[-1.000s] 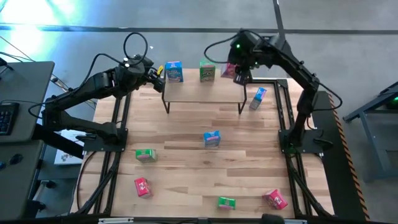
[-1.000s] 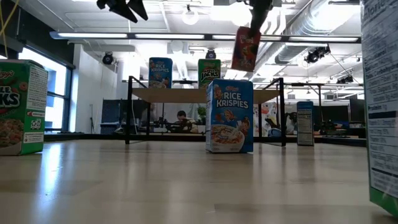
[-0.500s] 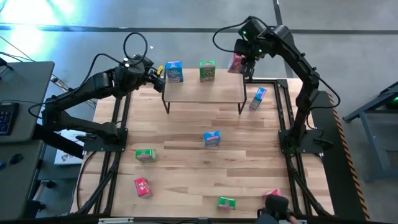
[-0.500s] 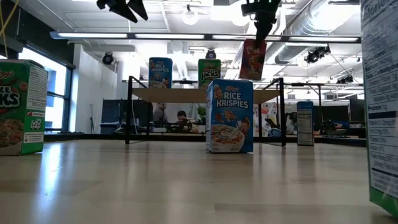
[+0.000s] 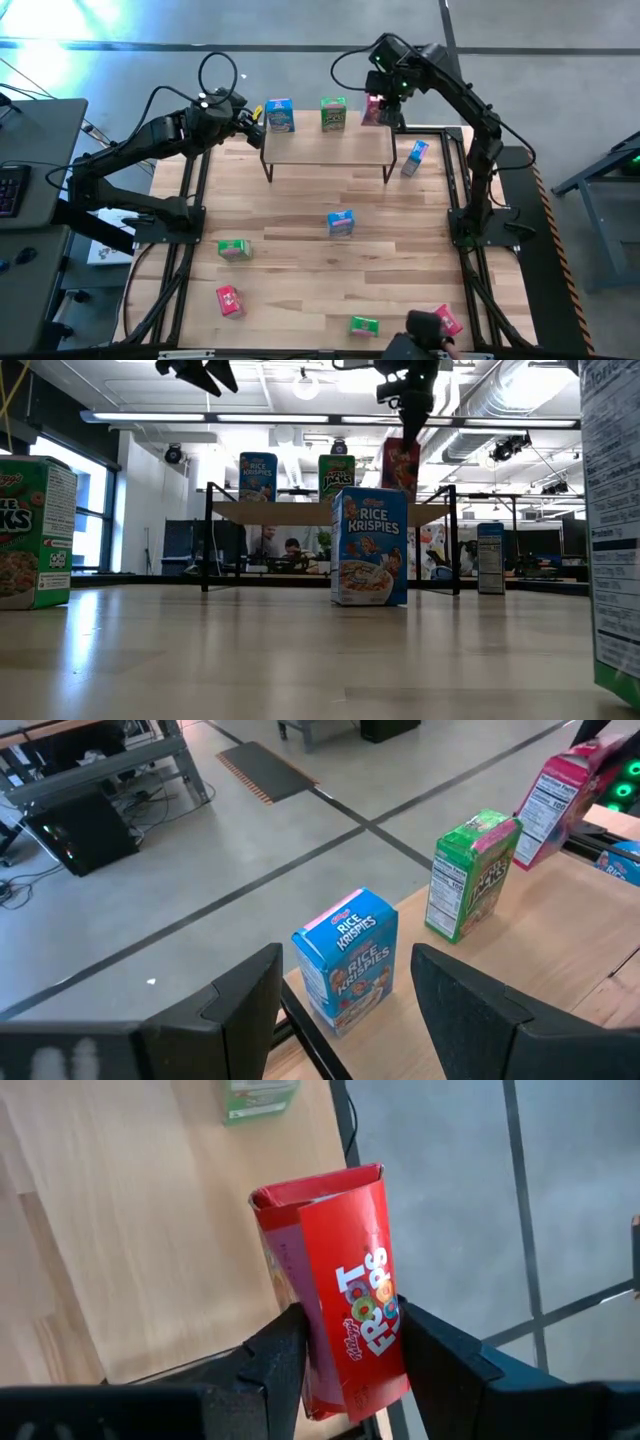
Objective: Stack cereal on shelf
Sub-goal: Put the top red cereal box on the shelf
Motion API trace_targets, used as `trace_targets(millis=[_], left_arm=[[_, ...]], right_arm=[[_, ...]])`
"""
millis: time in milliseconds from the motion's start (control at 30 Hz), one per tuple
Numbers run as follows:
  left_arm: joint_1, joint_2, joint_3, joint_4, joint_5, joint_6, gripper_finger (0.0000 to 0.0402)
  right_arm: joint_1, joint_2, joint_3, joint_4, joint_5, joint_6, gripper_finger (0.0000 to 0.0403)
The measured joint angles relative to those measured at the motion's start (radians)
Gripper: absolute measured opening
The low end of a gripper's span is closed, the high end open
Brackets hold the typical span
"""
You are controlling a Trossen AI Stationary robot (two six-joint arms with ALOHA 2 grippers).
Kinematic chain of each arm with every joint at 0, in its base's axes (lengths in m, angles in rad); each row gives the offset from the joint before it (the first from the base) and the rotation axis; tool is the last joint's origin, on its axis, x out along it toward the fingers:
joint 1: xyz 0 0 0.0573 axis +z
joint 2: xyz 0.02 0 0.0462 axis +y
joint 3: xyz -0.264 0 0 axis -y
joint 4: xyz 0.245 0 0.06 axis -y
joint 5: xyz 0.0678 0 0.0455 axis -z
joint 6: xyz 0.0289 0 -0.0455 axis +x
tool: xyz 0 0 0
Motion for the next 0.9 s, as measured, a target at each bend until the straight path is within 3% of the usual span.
trace_targets(millis=[900], left_arm=[[0.0,0.0,0.0,0.0,0.0,0.0,0.0214]], right_arm=[[0.008,0.0,0.0,0.0,0.025,0.01,0.0149]])
